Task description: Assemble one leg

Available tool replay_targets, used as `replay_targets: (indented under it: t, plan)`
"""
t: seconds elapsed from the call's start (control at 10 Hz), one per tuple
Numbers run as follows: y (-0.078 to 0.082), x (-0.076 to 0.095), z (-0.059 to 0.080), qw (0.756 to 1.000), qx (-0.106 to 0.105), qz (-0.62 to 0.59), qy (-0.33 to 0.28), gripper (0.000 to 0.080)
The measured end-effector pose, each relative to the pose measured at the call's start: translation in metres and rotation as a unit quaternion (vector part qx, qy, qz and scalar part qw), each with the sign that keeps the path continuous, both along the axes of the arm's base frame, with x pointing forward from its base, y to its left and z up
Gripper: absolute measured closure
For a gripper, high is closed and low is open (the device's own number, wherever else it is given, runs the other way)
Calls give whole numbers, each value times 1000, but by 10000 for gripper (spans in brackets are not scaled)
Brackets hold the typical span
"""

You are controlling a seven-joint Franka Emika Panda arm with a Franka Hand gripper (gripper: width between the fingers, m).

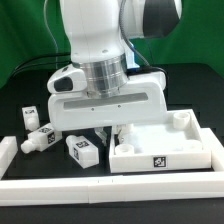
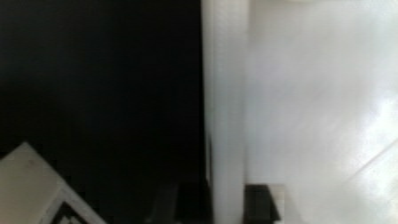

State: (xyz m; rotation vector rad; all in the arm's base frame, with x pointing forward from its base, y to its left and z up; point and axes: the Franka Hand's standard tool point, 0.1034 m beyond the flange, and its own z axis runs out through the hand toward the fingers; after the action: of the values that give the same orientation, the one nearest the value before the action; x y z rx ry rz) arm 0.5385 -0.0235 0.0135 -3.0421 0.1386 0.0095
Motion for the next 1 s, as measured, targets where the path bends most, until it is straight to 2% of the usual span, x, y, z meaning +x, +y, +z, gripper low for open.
replay_targets:
  t: [0.2, 0.5, 0.6, 0.8, 1.0]
  plan:
    - [0, 1, 0, 1000, 0, 0, 0, 744]
    - [2, 43, -2, 1000, -5, 17, -21, 744]
    - [2, 50, -2, 1000, -6, 16, -26, 744]
    - [2, 56, -2, 1000, 1, 8, -5, 744]
    - [2, 56, -2, 1000, -4, 13, 8, 744]
